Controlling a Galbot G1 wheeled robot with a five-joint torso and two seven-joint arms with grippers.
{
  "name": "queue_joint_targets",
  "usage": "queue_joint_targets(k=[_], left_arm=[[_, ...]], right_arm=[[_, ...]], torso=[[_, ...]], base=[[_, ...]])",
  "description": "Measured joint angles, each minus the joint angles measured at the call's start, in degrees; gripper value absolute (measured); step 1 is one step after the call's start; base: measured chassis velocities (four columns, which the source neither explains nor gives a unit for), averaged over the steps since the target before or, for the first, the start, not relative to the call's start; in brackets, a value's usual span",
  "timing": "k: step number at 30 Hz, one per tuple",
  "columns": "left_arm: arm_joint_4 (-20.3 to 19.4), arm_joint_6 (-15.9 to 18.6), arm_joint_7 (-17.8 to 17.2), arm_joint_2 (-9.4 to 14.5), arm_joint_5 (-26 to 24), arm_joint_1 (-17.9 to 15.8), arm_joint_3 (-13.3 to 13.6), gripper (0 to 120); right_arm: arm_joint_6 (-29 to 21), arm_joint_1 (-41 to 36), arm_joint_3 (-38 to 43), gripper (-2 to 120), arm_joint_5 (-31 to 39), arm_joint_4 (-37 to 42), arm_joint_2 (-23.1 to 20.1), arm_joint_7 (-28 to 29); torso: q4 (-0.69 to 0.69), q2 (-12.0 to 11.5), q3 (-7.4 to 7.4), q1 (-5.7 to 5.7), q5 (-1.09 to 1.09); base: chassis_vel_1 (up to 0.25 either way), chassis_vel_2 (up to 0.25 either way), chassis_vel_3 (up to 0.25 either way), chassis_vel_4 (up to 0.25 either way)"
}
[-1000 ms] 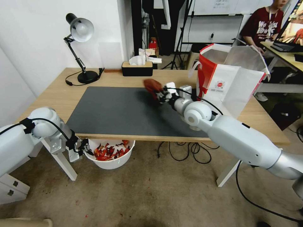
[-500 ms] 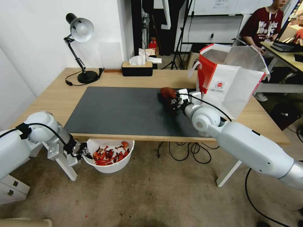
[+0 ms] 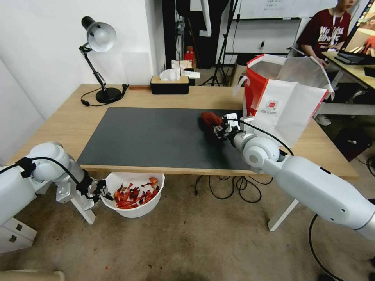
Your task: Sweep shrimp from table into container with towel, then put container into takeout bag.
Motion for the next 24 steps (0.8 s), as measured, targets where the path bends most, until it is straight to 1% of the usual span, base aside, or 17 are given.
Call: queue_joint_targets(k=[1,2,5,6,9,10,13,14,15,16,17,18,19,20,21,23,24], left_arm=[[-0.2,0.0,0.0,0.0,0.1,1.3,-1.0,0],[-0.2,0.0,0.0,0.0,0.1,1.3,-1.0,0],[-0.7,0.0,0.0,0.1,0.4,3.6,-2.8,0],[-0.7,0.0,0.0,0.1,0.4,3.6,-2.8,0],[-1.2,0.0,-0.4,0.4,0.6,5.2,-4.1,0],[-1.2,0.0,-0.4,0.4,0.6,5.2,-4.1,0],[-1.8,0.0,-0.6,0.4,0.7,5.9,-4.6,0],[-1.8,0.0,-0.6,0.4,0.7,5.9,-4.6,0],[-2.1,0.1,-0.7,0.4,0.7,6.1,-4.7,0],[-2.3,0.1,-0.7,0.4,0.8,6.3,-4.8,0],[-2.3,0.1,-0.7,0.4,0.8,6.3,-4.8,0],[-2.7,0.2,-0.9,0.4,0.8,6.8,-5.5,0],[-2.8,0.2,-1.0,0.4,0.8,7.2,-5.8,0],[-3.1,0.2,-1.1,0.4,0.9,8.2,-6.8,0],[-3.1,0.2,-1.1,0.4,0.9,8.2,-6.8,0],[-3.6,0.1,-1.3,0.5,0.9,9.4,-7.8,0],[-3.6,0.1,-1.3,0.5,0.9,9.4,-7.8,0]], right_arm=[[0.0,0.0,0.1,53,0.0,0.3,0.0,0.1],[0.0,0.0,0.1,53,0.0,0.3,0.0,0.1],[0.2,-0.2,0.8,64,0.1,1.0,-0.1,0.2],[0.2,-0.2,0.8,64,0.1,1.0,-0.1,0.2],[3.3,-1.3,3.0,82,-0.2,2.2,-0.5,-0.9],[3.3,-1.3,3.0,82,-0.2,2.2,-0.5,-0.9],[9.2,-4.4,6.5,95,-2.1,4.7,-1.3,-6.2],[9.2,-4.4,6.5,95,-2.1,4.7,-1.3,-6.2],[12.9,-7.5,8.7,98,-4.6,6.6,-2.2,-10.0],[14.5,-9.4,10.1,99,-6.0,7.6,-2.6,-12.0],[14.5,-9.4,10.1,99,-6.0,7.6,-2.6,-12.0],[17.8,-15.1,13.8,100,-9.8,10.1,-3.5,-16.5],[19.4,-18.3,15.8,100,-11.9,11.1,-3.8,-18.5],[22.7,-25.6,21.5,100,-16.8,13.5,-4.1,-21.7],[22.7,-25.6,21.5,100,-16.8,13.5,-4.1,-21.7],[25.2,-33.6,28.6,100,-21.6,15.7,-3.3,-23.1],[25.2,-33.6,28.6,100,-21.6,15.7,-3.3,-23.1]], torso=[[0.00,0.0,0.00,0.00,-0.01],[0.00,0.0,0.00,0.00,-0.01],[0.01,0.0,0.00,0.00,-0.01],[0.01,0.0,0.00,0.00,-0.01],[0.01,0.0,0.00,0.01,-0.01],[0.01,0.0,0.00,0.01,-0.01],[0.01,0.0,0.00,0.01,0.00],[0.01,0.0,0.00,0.01,0.00],[0.02,0.0,-0.01,0.01,-0.01],[0.02,0.0,0.00,0.01,-0.01],[0.02,0.0,0.00,0.01,-0.01],[0.00,0.0,-0.01,0.01,-0.01],[-0.03,0.0,-0.01,0.01,0.01],[-0.03,0.0,-0.01,0.01,0.02],[-0.03,0.0,-0.01,0.01,0.02],[-0.02,0.0,-0.01,0.00,-0.02],[-0.02,0.0,-0.01,0.00,-0.02]], base=[[0.000,0.000,0.000,0.000],[0.000,0.000,0.000,0.000],[0.000,0.000,0.000,0.000],[0.000,0.000,0.000,0.000],[0.000,0.000,0.000,0.000],[0.000,0.000,0.000,0.000],[0.000,0.000,0.000,0.000],[0.000,0.000,0.000,0.000],[0.000,0.000,0.000,0.000],[0.000,0.000,0.000,0.000],[0.000,0.000,0.000,0.000],[0.000,0.000,0.000,0.000],[0.000,0.000,0.000,0.000],[0.000,0.000,0.000,0.000],[0.000,0.000,0.000,0.000],[0.000,0.000,0.000,0.000],[0.000,0.000,0.000,0.000]])
